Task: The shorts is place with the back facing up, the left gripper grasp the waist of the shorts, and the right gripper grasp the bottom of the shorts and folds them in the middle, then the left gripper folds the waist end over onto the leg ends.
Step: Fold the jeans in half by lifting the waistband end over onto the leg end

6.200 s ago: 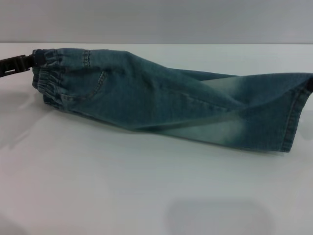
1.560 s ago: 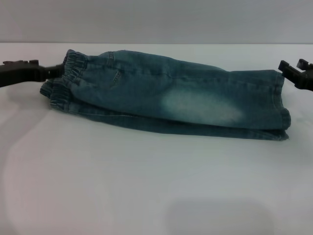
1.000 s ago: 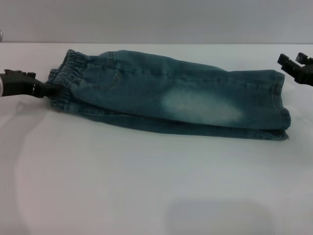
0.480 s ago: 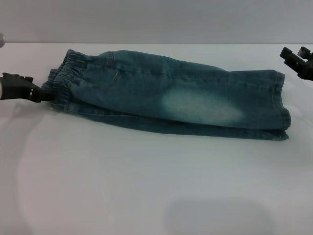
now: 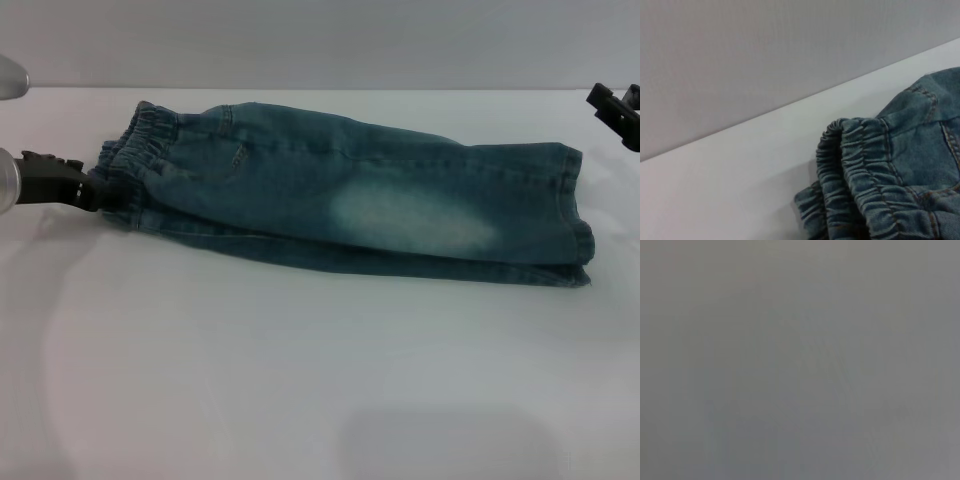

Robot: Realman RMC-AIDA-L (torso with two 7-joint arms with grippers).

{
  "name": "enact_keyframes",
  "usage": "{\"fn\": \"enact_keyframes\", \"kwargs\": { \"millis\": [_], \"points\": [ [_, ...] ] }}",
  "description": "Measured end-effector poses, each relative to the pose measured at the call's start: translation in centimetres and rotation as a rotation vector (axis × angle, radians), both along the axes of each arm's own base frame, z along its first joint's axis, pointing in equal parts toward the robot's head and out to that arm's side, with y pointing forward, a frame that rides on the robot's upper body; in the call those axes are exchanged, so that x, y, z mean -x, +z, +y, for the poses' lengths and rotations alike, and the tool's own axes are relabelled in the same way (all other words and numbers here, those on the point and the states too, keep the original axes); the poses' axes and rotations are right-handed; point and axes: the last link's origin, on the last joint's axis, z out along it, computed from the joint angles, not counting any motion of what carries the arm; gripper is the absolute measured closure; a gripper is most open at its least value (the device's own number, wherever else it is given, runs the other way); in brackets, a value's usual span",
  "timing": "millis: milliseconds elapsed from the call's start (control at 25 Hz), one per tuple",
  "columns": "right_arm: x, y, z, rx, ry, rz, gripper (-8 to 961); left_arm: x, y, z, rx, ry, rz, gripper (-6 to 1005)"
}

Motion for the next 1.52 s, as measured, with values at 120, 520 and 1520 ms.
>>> {"fn": "enact_keyframes", "kwargs": {
  "millis": [120, 520, 1520],
  "points": [
    [0.2, 0.2, -0.3, -0.009, 0.020, 0.022, 368, 0.1, -0.3, 0.0, 0.009, 0.006, -0.003, 189],
    [0.5, 0.9, -0.8, -0.015, 0.057, 0.064, 367, -0.1, -1.2, 0.4, 0.026, 0.013, -0.006, 189],
    [0.2, 1.2, -1.2, -0.022, 0.060, 0.052, 367, 0.1, -2.0, 0.4, 0.061, 0.014, 0.031, 491]
  ]
}}
